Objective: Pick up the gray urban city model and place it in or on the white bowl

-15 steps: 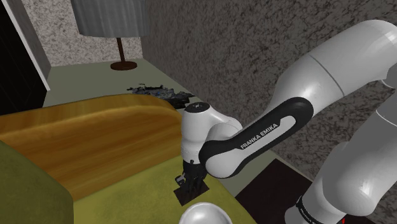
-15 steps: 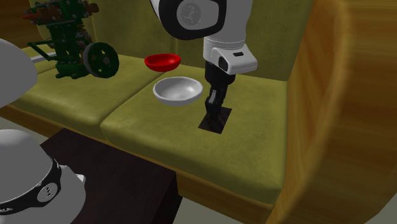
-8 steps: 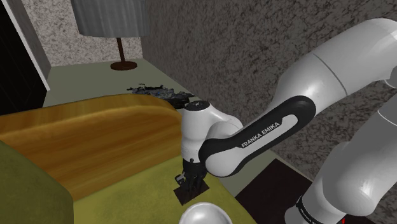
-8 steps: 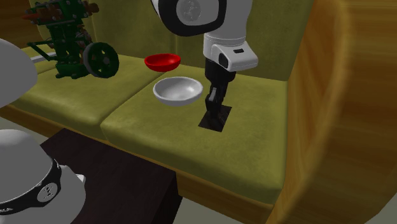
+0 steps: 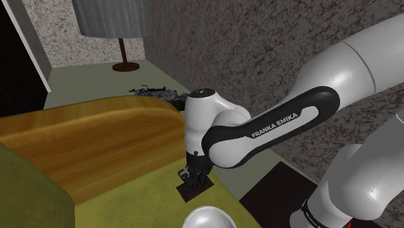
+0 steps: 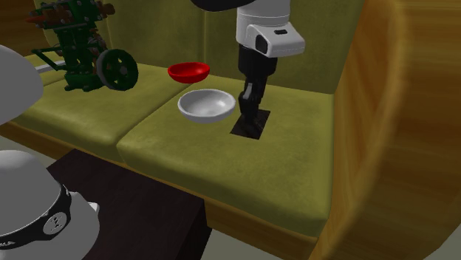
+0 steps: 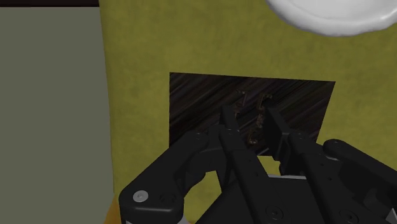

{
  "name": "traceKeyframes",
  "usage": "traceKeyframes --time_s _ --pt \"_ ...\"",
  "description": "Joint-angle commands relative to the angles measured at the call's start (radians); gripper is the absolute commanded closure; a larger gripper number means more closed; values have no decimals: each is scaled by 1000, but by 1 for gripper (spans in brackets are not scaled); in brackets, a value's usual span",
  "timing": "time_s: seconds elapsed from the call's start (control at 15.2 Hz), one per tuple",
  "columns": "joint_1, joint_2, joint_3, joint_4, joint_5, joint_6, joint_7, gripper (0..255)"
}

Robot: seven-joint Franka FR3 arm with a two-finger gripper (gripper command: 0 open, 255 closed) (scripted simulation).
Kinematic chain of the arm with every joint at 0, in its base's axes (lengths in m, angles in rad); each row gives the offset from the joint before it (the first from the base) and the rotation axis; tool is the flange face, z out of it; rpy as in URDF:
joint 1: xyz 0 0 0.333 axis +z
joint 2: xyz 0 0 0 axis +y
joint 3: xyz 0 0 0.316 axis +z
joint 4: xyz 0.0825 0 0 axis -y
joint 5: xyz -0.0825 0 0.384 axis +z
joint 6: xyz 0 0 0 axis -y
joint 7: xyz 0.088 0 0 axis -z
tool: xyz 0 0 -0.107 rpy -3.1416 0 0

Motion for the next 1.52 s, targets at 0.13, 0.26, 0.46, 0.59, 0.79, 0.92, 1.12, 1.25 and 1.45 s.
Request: traceKeyframes --time_s 0.13,0.26,0.46,0.59,0.79,0.92,1.12,1.25,1.45 --pt "3 -37 -12 28 12 -63 -9 255" --pt "4 -54 -18 42 17 -93 -12 255" --pt "6 -78 -26 65 22 -138 -16 255" --pt "7 -92 -32 81 24 -168 -18 255" --pt "7 -111 -41 107 26 -212 -20 255" --pt "22 -140 -35 101 42 -231 -7 255" --pt "66 -206 -8 68 87 -252 36 255" --pt "97 -247 11 51 116 -267 69 255" --pt "142 -300 43 36 157 -291 123 255"
